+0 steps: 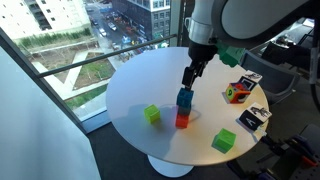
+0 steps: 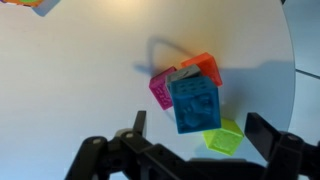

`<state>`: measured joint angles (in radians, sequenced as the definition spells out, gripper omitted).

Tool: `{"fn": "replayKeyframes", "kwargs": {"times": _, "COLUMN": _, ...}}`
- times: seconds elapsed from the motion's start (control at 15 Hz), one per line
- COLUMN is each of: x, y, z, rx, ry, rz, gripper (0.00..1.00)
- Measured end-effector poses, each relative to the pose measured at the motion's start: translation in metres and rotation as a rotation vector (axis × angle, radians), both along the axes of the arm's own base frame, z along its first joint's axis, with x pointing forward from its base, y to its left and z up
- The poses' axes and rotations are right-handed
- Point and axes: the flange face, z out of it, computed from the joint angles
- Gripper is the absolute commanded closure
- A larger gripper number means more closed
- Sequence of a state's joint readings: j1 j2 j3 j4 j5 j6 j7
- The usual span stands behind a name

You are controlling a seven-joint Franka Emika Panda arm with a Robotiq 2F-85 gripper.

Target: Pick up the blue block and put it on the gray block

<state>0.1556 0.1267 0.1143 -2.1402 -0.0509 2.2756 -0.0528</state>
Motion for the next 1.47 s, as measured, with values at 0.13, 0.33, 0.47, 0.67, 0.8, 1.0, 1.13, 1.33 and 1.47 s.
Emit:
{"fn": "replayKeyframes", "kwargs": {"times": 0.13, "x": -0.004, "y": -0.004, "z": 0.006, "rx": -0.010, "ry": 0.022, "rz": -0.009, "gripper": 0.00}}
{"fn": "replayKeyframes", "kwargs": {"times": 0.33, "x": -0.011, "y": -0.011, "z": 0.015, "rx": -0.025, "ry": 0.057, "rz": -0.021, "gripper": 0.00}}
{"fn": "replayKeyframes", "kwargs": {"times": 0.47, "x": -0.016, "y": -0.015, "z": 0.022, "rx": -0.035, "ry": 0.081, "rz": -0.029, "gripper": 0.00}}
{"fn": "replayKeyframes", "kwargs": {"times": 0.67, "x": -0.026, "y": -0.020, "z": 0.035, "rx": -0.050, "ry": 0.115, "rz": -0.040, "gripper": 0.00}}
{"fn": "replayKeyframes", "kwargs": {"times": 0.8, "x": -0.033, "y": -0.023, "z": 0.045, "rx": -0.057, "ry": 0.134, "rz": -0.046, "gripper": 0.00}}
{"fn": "replayKeyframes", "kwargs": {"times": 1.0, "x": -0.043, "y": -0.026, "z": 0.061, "rx": -0.047, "ry": 0.157, "rz": -0.064, "gripper": 0.00}}
{"fn": "replayKeyframes", "kwargs": {"times": 1.13, "x": -0.049, "y": -0.028, "z": 0.071, "rx": -0.033, "ry": 0.158, "rz": -0.075, "gripper": 0.00}}
{"fn": "replayKeyframes", "kwargs": {"times": 1.33, "x": -0.059, "y": -0.030, "z": 0.085, "rx": -0.010, "ry": 0.143, "rz": -0.089, "gripper": 0.00}}
{"fn": "replayKeyframes", "kwargs": {"times": 1.47, "x": -0.066, "y": -0.032, "z": 0.094, "rx": -0.001, "ry": 0.128, "rz": -0.096, "gripper": 0.00}}
